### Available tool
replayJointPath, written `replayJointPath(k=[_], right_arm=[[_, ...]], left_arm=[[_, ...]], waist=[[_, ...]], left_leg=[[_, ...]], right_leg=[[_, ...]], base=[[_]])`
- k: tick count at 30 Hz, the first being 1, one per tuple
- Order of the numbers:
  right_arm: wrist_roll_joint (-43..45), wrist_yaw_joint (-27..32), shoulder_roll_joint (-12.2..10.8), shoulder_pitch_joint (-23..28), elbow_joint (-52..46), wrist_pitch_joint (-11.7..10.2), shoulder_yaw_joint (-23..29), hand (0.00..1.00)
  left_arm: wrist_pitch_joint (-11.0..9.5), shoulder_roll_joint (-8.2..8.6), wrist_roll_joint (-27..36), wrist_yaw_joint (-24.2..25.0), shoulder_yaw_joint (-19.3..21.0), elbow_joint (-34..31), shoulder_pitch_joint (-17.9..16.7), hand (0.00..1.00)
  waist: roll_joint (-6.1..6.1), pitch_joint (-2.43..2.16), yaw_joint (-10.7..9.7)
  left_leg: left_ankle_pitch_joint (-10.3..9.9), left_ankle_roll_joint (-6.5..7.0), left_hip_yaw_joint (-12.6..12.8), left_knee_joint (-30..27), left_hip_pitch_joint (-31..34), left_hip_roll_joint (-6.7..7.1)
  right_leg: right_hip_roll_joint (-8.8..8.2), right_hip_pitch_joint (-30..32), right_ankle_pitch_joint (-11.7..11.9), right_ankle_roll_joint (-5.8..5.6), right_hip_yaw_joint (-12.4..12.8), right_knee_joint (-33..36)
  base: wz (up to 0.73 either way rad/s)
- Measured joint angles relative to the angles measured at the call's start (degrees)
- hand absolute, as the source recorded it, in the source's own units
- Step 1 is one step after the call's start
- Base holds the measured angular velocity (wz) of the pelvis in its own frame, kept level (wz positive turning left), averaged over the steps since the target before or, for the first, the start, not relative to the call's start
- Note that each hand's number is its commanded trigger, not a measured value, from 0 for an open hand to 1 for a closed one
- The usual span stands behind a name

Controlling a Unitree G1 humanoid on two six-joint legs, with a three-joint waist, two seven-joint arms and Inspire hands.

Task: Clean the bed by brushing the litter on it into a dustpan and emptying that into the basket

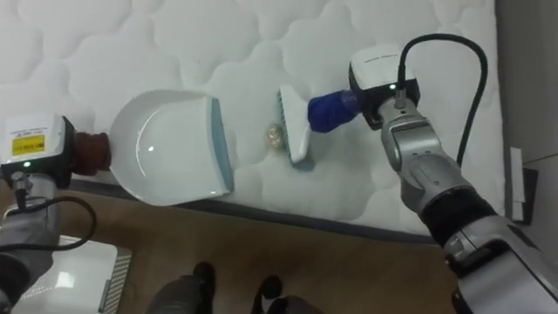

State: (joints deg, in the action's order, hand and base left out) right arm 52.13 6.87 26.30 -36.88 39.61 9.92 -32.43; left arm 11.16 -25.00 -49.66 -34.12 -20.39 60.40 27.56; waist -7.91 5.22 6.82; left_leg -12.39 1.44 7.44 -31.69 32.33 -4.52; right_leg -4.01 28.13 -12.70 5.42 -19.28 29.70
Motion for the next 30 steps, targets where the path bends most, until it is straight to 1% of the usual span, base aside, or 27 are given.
replayJointPath(k=[4,9,11,14,16,18,22,24,27,30], right_arm=[[-3.16,-1.76,-0.56,0.00,0.00,0.02,-0.02,1.00],[-8.98,-2.79,-2.61,0.01,0.00,0.00,-0.10,1.00],[-10.44,-3.44,-3.31,0.01,0.00,-0.01,-0.10,1.00],[-12.46,-5.28,-4.31,0.00,0.00,-0.04,0.00,1.00],[-14.64,-6.55,-4.88,0.00,-0.03,-0.48,0.08,1.00],[-17.53,-7.97,-6.21,0.01,-0.09,-0.86,0.08,1.00],[-21.48,-10.36,-7.32,0.04,-2.15,-3.14,-0.02,1.00],[-24.92,-10.90,-7.77,0.04,-3.37,-5.23,-0.06,1.00],[-27.91,-11.51,-8.12,0.04,-4.82,-6.75,-0.09,1.00],[-30.03,-12.07,-8.17,0.04,-4.95,-6.94,-0.08,1.00]], left_arm=[[0.44,0.12,-0.03,0.00,-0.01,0.02,-0.09,1.00],[0.58,0.61,-0.01,-0.02,-0.04,0.31,-0.66,1.00],[0.56,0.74,0.02,-0.01,-0.02,0.57,-0.65,1.00],[0.55,1.68,0.03,0.20,0.49,1.15,-0.67,1.00],[0.43,2.17,0.02,0.80,1.16,1.51,-0.74,1.00],[0.13,2.23,0.01,1.06,1.21,1.56,-0.98,1.00],[-0.10,2.73,-0.19,1.05,1.20,1.56,-0.98,1.00],[-0.30,3.43,-0.60,1.03,1.15,1.58,-0.98,1.00],[-0.44,4.16,-0.59,1.03,1.15,1.67,-1.07,1.00],[-1.13,4.37,-0.66,1.04,1.10,2.10,-1.04,1.00]], waist=[[0.37,-0.20,-0.01],[1.18,-0.56,-0.08],[1.30,-0.50,-0.13],[1.40,-0.48,-0.17],[1.41,-0.49,-0.09],[1.45,-0.48,0.00],[1.98,-0.45,0.41],[2.47,-0.52,0.90],[2.94,-0.53,1.09],[3.05,-0.56,0.79]], left_leg=[[0.27,-0.03,0.00,0.02,-0.12,0.12],[0.34,-0.12,-0.01,0.21,-0.51,0.21],[0.35,-0.11,0.01,0.27,-0.50,0.27],[0.40,-0.02,0.09,0.28,-0.48,0.38],[0.41,-0.01,0.18,0.32,-0.50,0.39],[0.41,0.00,0.24,0.30,-0.51,0.35],[0.41,0.00,0.25,0.45,-0.51,0.37],[0.46,0.06,0.25,0.49,-0.61,0.45],[0.54,0.19,0.06,0.49,-0.60,0.79],[0.60,0.30,-0.36,0.33,-0.60,1.35]], right_leg=[[0.00,0.04,0.00,0.00,0.15,-0.02],[-0.15,-0.12,0.00,0.00,0.12,0.07],[-0.23,-0.09,0.00,0.00,0.10,0.10],[-0.41,-0.03,-0.05,-0.07,0.12,0.24],[-0.45,-0.05,-0.05,-0.07,0.11,0.25],[-0.45,-0.04,-0.05,-0.07,0.11,0.27],[-0.47,0.10,-0.05,-0.06,0.11,0.32],[-0.58,0.03,-0.06,-0.06,0.03,0.36],[-0.88,0.04,-0.21,-0.24,-0.06,0.62],[-1.56,-0.05,-0.60,-0.50,-0.43,1.26]], base=[[-0.02],[0.00],[0.00],[0.00],[0.00],[0.00],[0.00],[0.02],[0.04],[0.10]])
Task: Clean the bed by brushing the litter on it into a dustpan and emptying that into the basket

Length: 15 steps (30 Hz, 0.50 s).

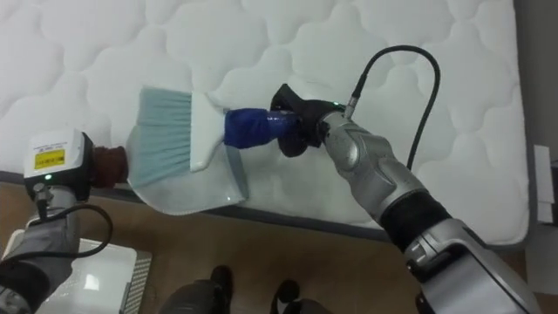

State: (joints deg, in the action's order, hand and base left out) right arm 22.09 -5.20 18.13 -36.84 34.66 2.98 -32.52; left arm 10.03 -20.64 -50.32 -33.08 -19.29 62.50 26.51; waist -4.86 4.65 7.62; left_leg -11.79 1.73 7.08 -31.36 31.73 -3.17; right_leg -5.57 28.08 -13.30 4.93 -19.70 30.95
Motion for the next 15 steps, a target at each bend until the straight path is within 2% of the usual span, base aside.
replayJointPath(k=[7,15], right_arm=[[-1.68,0.01,-0.46,0.00,-0.05,-0.62,0.01,1.00],[-1.86,0.12,-0.66,0.00,-0.84,-1.74,0.07,1.00]], left_arm=[[-0.90,0.08,-0.57,-0.06,0.01,1.59,0.01,1.00],[-0.94,0.17,-0.60,-0.24,-0.07,1.74,-0.07,1.00]], waist=[[0.03,0.01,-0.51],[0.26,0.00,-0.66]], left_leg=[[0.14,0.29,-0.68,0.04,-0.23,0.87],[0.15,0.30,-0.94,0.09,-0.35,0.99]], right_leg=[[-0.73,0.00,-0.18,-0.31,-0.02,0.83],[-0.83,0.02,-0.31,-0.16,0.06,0.99]], base=[[0.03],[0.00]])
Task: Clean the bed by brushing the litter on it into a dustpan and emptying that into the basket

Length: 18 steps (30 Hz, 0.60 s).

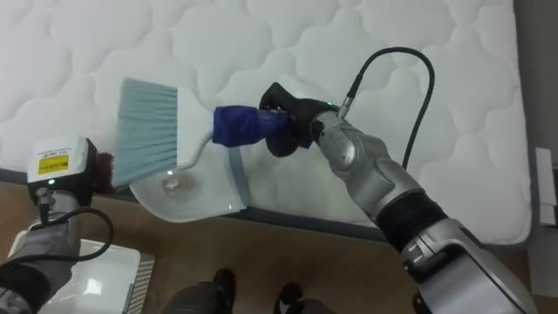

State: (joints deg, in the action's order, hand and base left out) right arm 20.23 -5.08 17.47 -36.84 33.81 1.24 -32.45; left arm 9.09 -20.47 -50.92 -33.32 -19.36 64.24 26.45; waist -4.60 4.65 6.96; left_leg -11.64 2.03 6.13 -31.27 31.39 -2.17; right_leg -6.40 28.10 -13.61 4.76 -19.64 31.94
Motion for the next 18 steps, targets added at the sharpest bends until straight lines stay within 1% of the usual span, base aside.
replayJointPath(k=[4,7,8,9,12,14,17,18], right_arm=[[-0.08,0.46,0.32,0.00,-0.17,-0.77,0.14,1.00],[-2.79,1.29,0.76,0.14,-0.16,-0.93,1.30,1.00],[-4.86,1.99,0.85,0.59,-0.17,-1.12,2.60,1.00],[-6.97,3.09,0.98,1.14,-0.20,-1.20,3.50,1.00],[-7.67,5.15,0.88,3.17,-0.25,-2.17,7.65,1.00],[-9.62,6.62,0.89,4.62,-0.26,-2.32,10.67,1.00],[-12.47,10.15,0.97,6.13,-0.26,-2.37,14.56,1.00],[-13.03,10.81,0.95,6.79,-0.26,-2.37,16.16,0.65]], left_arm=[[0.03,0.01,-0.02,-0.24,0.04,0.00,-0.02,1.00],[0.06,0.16,-0.01,-0.66,0.11,-0.01,-0.27,1.00],[0.06,0.30,0.13,-1.31,0.14,-0.02,-0.62,1.00],[0.04,0.46,0.19,-1.76,0.25,-0.02,-1.06,1.00],[-0.47,0.76,0.14,-2.63,1.43,-0.01,-1.94,1.00],[-0.73,1.03,0.22,-3.01,1.46,-0.01,-2.25,1.00],[-1.25,1.66,0.25,-3.94,1.58,-0.08,-2.98,1.00],[-1.75,2.03,0.29,-3.98,2.27,-0.15,-3.55,1.00]], waist=[[0.11,-0.07,-0.24],[0.13,-0.09,-0.32],[0.14,-0.10,-0.40],[0.15,-0.12,-0.96],[0.26,-0.18,-2.37],[0.23,-0.21,-3.37],[0.18,-0.25,-3.76],[0.21,-0.34,-3.90]], left_leg=[[0.12,0.13,0.02,0.13,-0.02,0.06],[0.29,0.32,0.37,-0.13,-0.18,0.04],[0.30,0.34,0.37,-0.17,-0.28,0.07],[0.31,0.35,0.37,-0.22,-0.43,0.18],[0.38,0.48,-0.09,-0.17,-0.88,0.51],[0.46,0.62,-0.11,0.00,-1.51,0.83],[0.38,0.85,0.29,0.59,-2.99,1.17],[0.41,0.91,0.35,1.00,-3.96,1.20]], right_leg=[[-0.01,0.00,-0.02,-0.03,0.09,0.01],[-0.17,-0.04,-0.02,-0.04,0.12,0.14],[-0.26,-0.17,-0.02,-0.04,0.08,0.57],[-0.45,-0.29,-0.14,-0.21,0.08,0.83],[-0.83,-1.17,-0.36,-0.48,-0.55,0.73],[-1.25,-1.73,-0.52,-0.71,-0.71,0.74],[-1.43,-2.67,-0.63,-0.99,0.16,0.43],[-1.24,-3.68,-0.63,-1.14,0.45,-0.32]], base=[[0.00],[0.00],[0.04],[0.06],[0.13],[0.09],[-0.08],[-0.12]])
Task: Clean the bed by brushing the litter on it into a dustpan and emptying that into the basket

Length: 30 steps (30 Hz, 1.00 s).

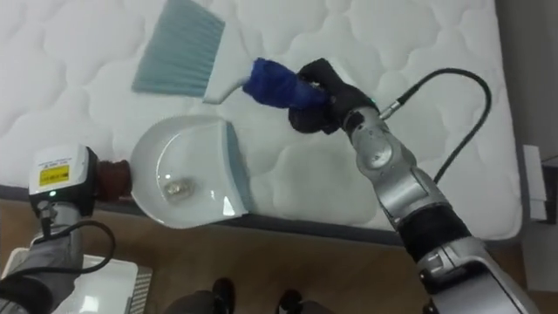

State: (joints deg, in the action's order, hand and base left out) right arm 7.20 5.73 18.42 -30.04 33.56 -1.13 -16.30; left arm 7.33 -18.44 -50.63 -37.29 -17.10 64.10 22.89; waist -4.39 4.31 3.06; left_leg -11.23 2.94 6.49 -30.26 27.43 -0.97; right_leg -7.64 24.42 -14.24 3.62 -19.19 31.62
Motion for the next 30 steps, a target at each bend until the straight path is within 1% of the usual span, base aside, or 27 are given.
replayJointPath(k=[1,2,3,4,5,6,7,9,10,11,12,14,16,19,21,23,24,26,28,30], right_arm=[[-0.28,0.35,0.00,0.27,0.00,0.00,0.60,0.00],[-0.69,0.99,-0.04,0.78,0.00,-0.01,1.79,0.00],[-0.70,1.77,-0.03,1.42,-0.02,-0.05,2.77,0.00],[-0.88,1.89,-0.02,2.08,-0.34,-0.09,3.55,0.00],[-2.81,2.72,0.19,3.87,-1.57,-0.09,4.77,0.00],[-5.51,3.92,0.25,5.18,-2.77,-0.09,5.48,0.00],[-6.77,4.29,0.25,5.75,-3.29,-0.10,5.86,0.00],[-10.99,5.62,0.28,7.99,-4.91,-0.11,7.70,0.00],[-11.96,5.66,0.27,8.60,-5.41,-0.11,8.48,0.00],[-13.89,6.19,0.31,9.81,-6.18,-0.11,9.63,0.00],[-15.30,6.84,0.32,11.19,-7.27,-0.11,11.01,0.00],[-17.92,8.21,0.55,12.34,-7.78,-0.11,12.08,0.00],[-20.48,8.99,0.67,13.39,-7.85,-0.08,13.70,0.00],[-23.17,10.67,1.57,15.04,-10.95,0.26,15.57,0.00],[-23.15,11.55,1.75,16.14,-12.97,0.42,15.89,0.00],[-23.41,12.17,1.74,16.86,-13.80,0.42,15.89,0.00],[-24.17,12.63,1.74,17.09,-14.22,0.51,15.89,0.00],[-25.47,13.36,1.73,17.59,-15.34,0.51,15.86,0.00],[-26.69,14.35,1.65,17.89,-16.47,0.53,15.78,0.00],[-27.72,14.92,1.59,17.90,-16.71,0.62,15.76,0.00]], left_arm=[[-0.30,0.09,0.00,0.00,0.38,0.00,-0.35,1.00],[-0.56,0.17,0.01,0.00,0.67,-0.03,-1.01,1.00],[-0.72,0.29,-0.05,0.01,1.04,-0.03,-1.80,1.00],[-0.74,0.47,-0.13,0.01,1.44,-0.08,-2.28,1.00],[-0.73,1.02,-0.13,0.00,2.42,-0.53,-3.36,1.00],[-0.72,1.56,-0.15,-0.05,3.86,-1.46,-4.67,1.00],[-0.75,1.77,-0.08,-0.05,4.40,-1.89,-5.29,1.00],[-0.91,2.56,-0.11,-0.05,6.59,-4.47,-7.67,1.00],[-1.05,2.61,-0.11,-0.06,7.08,-5.48,-8.34,1.00],[-1.43,2.65,0.01,-0.09,8.04,-7.30,-9.82,1.00],[-1.51,2.64,0.03,-0.09,8.48,-8.26,-10.75,1.00],[-1.47,2.64,0.03,-0.08,9.61,-10.18,-12.23,1.00],[-1.49,2.64,-0.02,-0.07,10.69,-12.13,-13.46,1.00],[-1.31,2.58,0.00,-0.02,12.94,-17.36,-16.14,1.00],[-1.29,2.52,0.06,0.01,14.04,-21.60,-18.89,1.00],[-1.49,2.55,0.51,0.43,14.04,-23.40,-20.43,1.00],[-1.61,2.63,0.50,0.84,14.02,-23.74,-21.03,1.00],[-1.61,2.69,0.56,1.88,14.02,-23.97,-21.62,1.00],[-1.61,2.68,1.06,2.02,14.08,-25.56,-22.78,1.00],[-2.03,2.70,1.71,2.17,14.07,-27.46,-24.08,1.00]], waist=[[-0.03,-0.05,-0.08],[0.08,-0.20,-0.53],[0.22,-0.66,-1.34],[0.17,-1.17,-1.50],[0.17,-2.24,-1.49],[0.21,-2.72,-1.44],[0.16,-2.99,-1.46],[0.20,-3.61,-2.13],[0.28,-3.75,-2.24],[0.53,-3.99,-2.59],[0.78,-4.14,-2.66],[1.08,-4.31,-2.97],[1.12,-4.34,-3.06],[1.39,-4.48,-3.14],[1.50,-4.54,-3.47],[1.82,-4.65,-3.33],[2.11,-4.78,-3.16],[2.58,-4.88,-2.61],[2.72,-4.91,-2.49],[2.74,-4.89,-2.25]], left_leg=[[0.00,0.01,0.02,0.39,-0.61,0.01],[0.01,0.01,-0.05,0.83,-1.69,-0.02],[0.01,0.00,-0.09,1.23,-2.85,-0.11],[0.01,0.00,-0.03,1.68,-3.40,-0.12],[0.06,0.01,0.22,2.79,-4.64,-0.09],[0.13,0.06,0.77,4.02,-6.52,-0.07],[0.14,0.07,1.03,4.64,-7.36,0.00],[0.28,0.07,1.34,7.04,-11.15,0.23],[0.30,0.05,1.31,7.68,-11.87,0.21],[0.36,-0.02,1.30,9.19,-13.62,0.19],[0.63,0.00,1.31,10.12,-14.94,0.25],[0.81,0.05,1.31,11.14,-16.37,0.27],[0.83,0.06,1.30,12.09,-17.67,0.46],[0.83,0.07,1.27,12.80,-18.29,0.64],[0.85,0.04,1.16,14.08,-20.14,0.77],[0.89,-0.03,1.02,15.23,-22.15,0.87],[0.89,-0.03,1.03,16.01,-23.37,0.98],[0.89,-0.04,0.89,16.76,-24.67,1.06],[0.89,-0.04,0.49,16.80,-25.25,1.19],[0.93,-0.11,-0.61,17.22,-25.94,1.40]], right_leg=[[0.09,-0.49,0.02,-0.04,0.10,-0.26],[0.33,-1.81,0.08,-0.13,0.09,-1.06],[0.70,-3.12,0.21,-0.32,0.17,-1.98],[0.81,-3.67,0.30,-0.40,0.24,-2.39],[0.92,-4.72,0.49,-0.58,0.32,-3.27],[0.92,-6.27,0.59,-0.74,0.50,-3.99],[0.89,-6.89,0.65,-0.83,0.63,-4.21],[1.22,-10.38,0.89,-1.25,0.96,-6.54],[1.47,-11.32,1.08,-1.43,0.96,-7.49],[1.90,-13.18,1.72,-1.65,0.88,-9.47],[2.19,-14.73,2.14,-1.85,0.89,-11.01],[2.72,-16.46,3.02,-2.11,1.24,-12.50],[2.80,-17.65,3.16,-2.28,1.46,-13.17],[2.91,-18.22,3.29,-2.50,1.76,-14.15],[3.13,-20.32,3.35,-2.62,1.79,-15.51],[3.46,-22.68,3.64,-3.08,1.92,-17.37],[3.53,-24.05,3.69,-3.16,1.83,-18.23],[3.55,-25.34,3.70,-3.17,1.68,-18.54],[3.55,-26.20,3.69,-3.18,1.61,-18.96],[3.55,-27.08,3.66,-3.23,1.51,-19.04]], base=[[-0.06],[0.00],[0.00],[0.00],[-0.08],[-0.12],[-0.12],[-0.07],[0.00],[-0.03],[-0.04],[-0.03],[0.02],[0.04],[0.08],[0.07],[0.04],[0.04],[0.16],[0.25]])
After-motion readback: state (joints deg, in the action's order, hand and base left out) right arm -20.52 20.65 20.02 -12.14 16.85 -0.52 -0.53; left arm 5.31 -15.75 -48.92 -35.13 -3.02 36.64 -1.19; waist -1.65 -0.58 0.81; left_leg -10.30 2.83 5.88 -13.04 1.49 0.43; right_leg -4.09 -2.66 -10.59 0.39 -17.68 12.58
